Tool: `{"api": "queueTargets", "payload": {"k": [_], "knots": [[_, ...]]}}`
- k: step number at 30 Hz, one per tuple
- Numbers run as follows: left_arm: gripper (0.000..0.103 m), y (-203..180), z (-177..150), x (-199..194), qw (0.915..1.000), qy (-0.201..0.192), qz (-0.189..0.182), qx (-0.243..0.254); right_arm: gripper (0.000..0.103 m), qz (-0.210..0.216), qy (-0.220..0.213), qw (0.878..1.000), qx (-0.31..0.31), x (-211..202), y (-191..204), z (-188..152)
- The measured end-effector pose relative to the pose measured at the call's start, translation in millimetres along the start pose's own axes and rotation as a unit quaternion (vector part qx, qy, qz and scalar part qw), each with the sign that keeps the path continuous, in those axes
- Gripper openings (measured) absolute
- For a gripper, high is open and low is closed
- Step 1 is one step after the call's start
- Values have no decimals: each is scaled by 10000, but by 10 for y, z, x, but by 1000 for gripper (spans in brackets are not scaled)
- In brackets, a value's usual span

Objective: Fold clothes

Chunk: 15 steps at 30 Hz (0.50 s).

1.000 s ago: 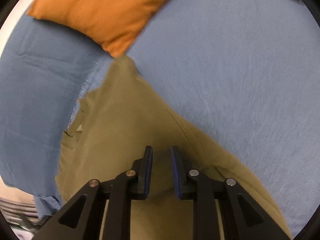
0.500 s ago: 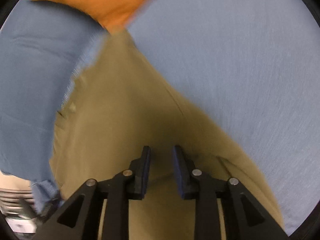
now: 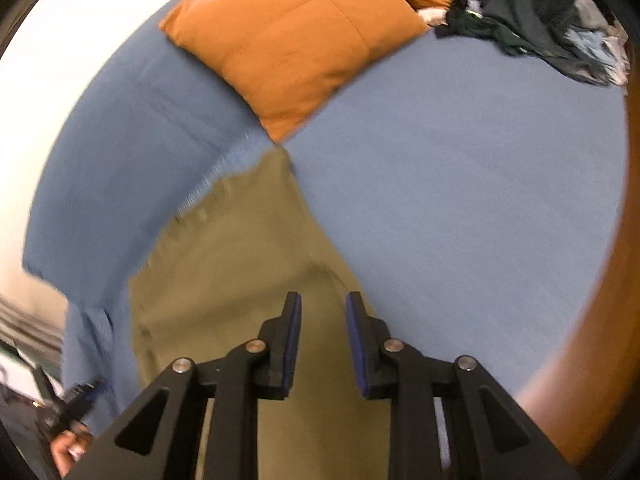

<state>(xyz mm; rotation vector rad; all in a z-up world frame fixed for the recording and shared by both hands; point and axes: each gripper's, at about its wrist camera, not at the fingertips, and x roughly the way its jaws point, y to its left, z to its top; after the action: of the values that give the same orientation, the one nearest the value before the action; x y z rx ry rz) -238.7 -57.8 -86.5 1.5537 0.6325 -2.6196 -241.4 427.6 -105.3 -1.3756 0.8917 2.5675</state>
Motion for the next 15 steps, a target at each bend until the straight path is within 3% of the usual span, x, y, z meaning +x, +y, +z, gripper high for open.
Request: {"api": "queueTargets", "payload": {"k": [3, 7, 10, 15], "knots": [[28, 590, -362, -332, 9995, 177, -104, -221, 23, 21, 403, 9991, 129, -95, -324, -467], [28, 1014, -873, -320, 9994, 256, -190, -113, 23, 18, 268, 9995, -179, -214, -514, -849], [28, 1167, -1093, -272, 9982, 352, -426, -253, 23, -63, 362, 9987, -356, -216, -630, -1156], [28, 1051, -1209, -52, 9947, 521, -712, -536, 23, -151, 546, 9976, -394, -136, -744, -1295]]}}
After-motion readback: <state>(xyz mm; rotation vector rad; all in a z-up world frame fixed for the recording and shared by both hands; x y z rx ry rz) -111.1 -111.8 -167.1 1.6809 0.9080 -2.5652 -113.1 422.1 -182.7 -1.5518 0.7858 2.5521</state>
